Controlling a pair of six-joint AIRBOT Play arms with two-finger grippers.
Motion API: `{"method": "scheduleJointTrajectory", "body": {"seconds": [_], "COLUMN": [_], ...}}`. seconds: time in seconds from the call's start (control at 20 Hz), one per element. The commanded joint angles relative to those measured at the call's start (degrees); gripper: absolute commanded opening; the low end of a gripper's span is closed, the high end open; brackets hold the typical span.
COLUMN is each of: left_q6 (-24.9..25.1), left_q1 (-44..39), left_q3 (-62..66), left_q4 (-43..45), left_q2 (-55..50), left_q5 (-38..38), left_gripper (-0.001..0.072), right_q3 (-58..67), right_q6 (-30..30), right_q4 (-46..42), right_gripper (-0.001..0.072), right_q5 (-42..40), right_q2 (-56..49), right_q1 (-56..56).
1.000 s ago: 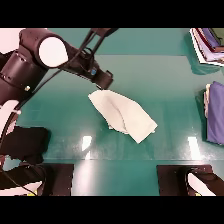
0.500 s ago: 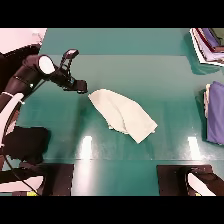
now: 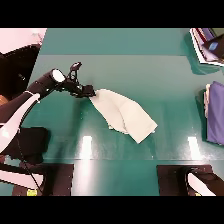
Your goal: Fold the shirts.
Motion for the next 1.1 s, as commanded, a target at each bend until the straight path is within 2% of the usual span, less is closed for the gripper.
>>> {"method": "scheduleJointTrajectory", "body": {"seconds": [0.0,0.05,0.25,0.3,0.35,0.4,0.5,0.65,0.85,0.95,1.0,1.05], "left_q6": [0.7,0.8,0.8,0.8,0.9,1.4,2.0,2.0,2.2,2.2,2.2,2.1], "left_q1": [0.1,0.1,0.1,0.1,0.1,0.1,0.1,0.1,0.1,0.1,0.1,0.1], "left_q3": [0.1,0.7,6.2,6.8,6.8,6.8,6.8,6.8,6.8,6.8,6.8,6.8], "left_q4": [-1.7,-1.7,3.2,4.9,5.7,6.2,6.2,6.1,6.2,6.2,6.1,6.1], "left_q2": [-1.2,-1.2,0.9,2.4,3.7,4.7,5.1,5.1,5.1,5.1,5.1,5.2], "left_q5": [2.3,2.1,-3.5,-3.3,-2.8,-2.6,-3.1,-4.2,-5.8,-5.9,-6.1,-6.4], "left_gripper": [0.0175,0.0035,0.0031,0.0031,0.0031,0.0031,0.0031,0.0031,0.0031,0.0031,0.0031,0.0031], "right_q3": [-9.1,-11.9,-25.6,-29.9,-34.1,-37.7,-43.5,-47.0,-43.3,-40.3,-39.1,-38.0], "right_q6": [0.0,0.1,1.7,1.7,1.7,1.7,0.8,-6.1,-6.5,-6.5,-7.0,-8.2], "right_q4": [-0.3,-1.5,-5.9,-5.4,-5.3,-5.3,-2.6,7.3,8.2,8.0,8.0,7.6], "right_gripper": [0.0019,0.0019,0.0033,0.0206,0.0434,0.0468,0.0468,0.0468,0.0467,0.0410,0.0289,0.0124], "right_q5": [0.9,1.1,3.9,4.2,3.9,3.4,0.8,-5.6,-10.9,-11.0,-11.2,-11.9], "right_q2": [0.0,0.0,0.0,0.0,-0.3,-1.1,-3.9,-10.4,-18.2,-20.7,-21.5,-21.7], "right_q1": [0.0,0.0,-0.4,-1.0,-1.5,-1.5,-0.8,2.9,8.5,10.4,11.1,11.8]}}
